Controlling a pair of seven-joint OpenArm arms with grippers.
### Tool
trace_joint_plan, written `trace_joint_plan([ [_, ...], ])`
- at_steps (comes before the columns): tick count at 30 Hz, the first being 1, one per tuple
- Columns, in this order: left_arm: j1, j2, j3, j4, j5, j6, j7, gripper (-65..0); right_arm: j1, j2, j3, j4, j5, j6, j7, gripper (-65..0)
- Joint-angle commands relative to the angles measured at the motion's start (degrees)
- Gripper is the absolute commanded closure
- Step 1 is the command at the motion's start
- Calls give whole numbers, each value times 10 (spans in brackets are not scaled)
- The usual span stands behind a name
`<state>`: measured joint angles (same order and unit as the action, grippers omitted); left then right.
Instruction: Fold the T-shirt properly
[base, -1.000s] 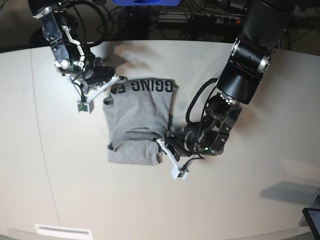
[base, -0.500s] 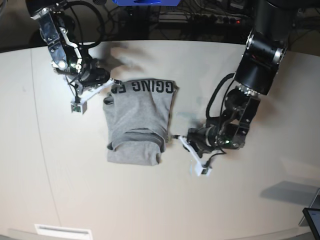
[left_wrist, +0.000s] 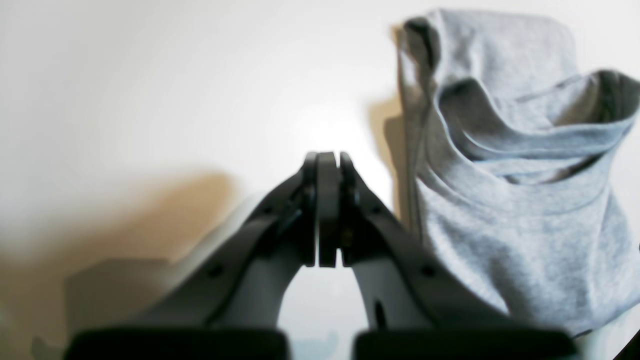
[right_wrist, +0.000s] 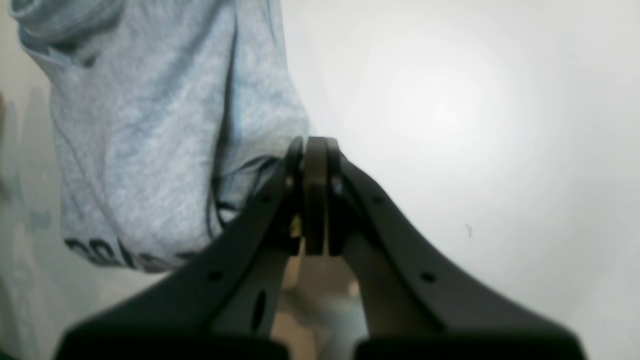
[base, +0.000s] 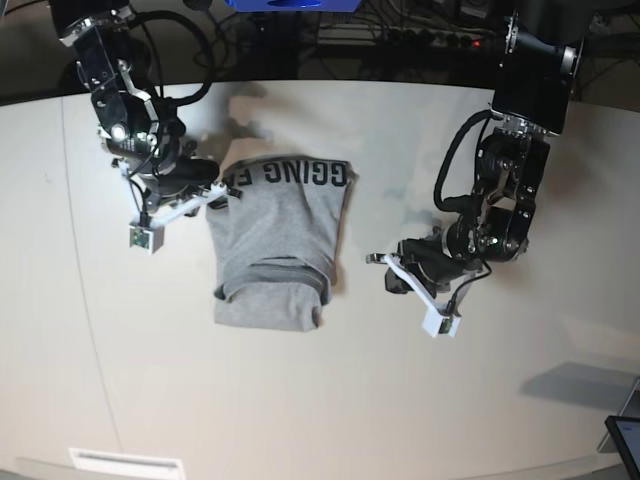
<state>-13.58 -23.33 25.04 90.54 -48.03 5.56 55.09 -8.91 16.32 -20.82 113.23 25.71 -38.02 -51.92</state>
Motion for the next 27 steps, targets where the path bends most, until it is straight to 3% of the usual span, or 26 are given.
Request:
trace_joint_plan([
  [1,-7,-6,-5,11,-2,-3,-12,0,1,3,0,13,0,0,18,-3],
  [6,0,-6,0,16,-2,-4,-12,0,-9,5,0,15,0,3,84,-3],
  [9,13,-3,-2,27,-2,-5,-12,0,-25,7,-1,15,0,9,164,-3],
  [14,37,-3,-5,84,-2,-5,-32,0,-58,3,-1,15,0,83,272,-1],
  [17,46,-3,-4,85,-2,-5,-47,0,-64,-5,-10,15,1,111,277,-1],
  [27,57,-4,-4,72,-2,-5,-56,0,-55,3,-101,22,1,112,281,-1],
])
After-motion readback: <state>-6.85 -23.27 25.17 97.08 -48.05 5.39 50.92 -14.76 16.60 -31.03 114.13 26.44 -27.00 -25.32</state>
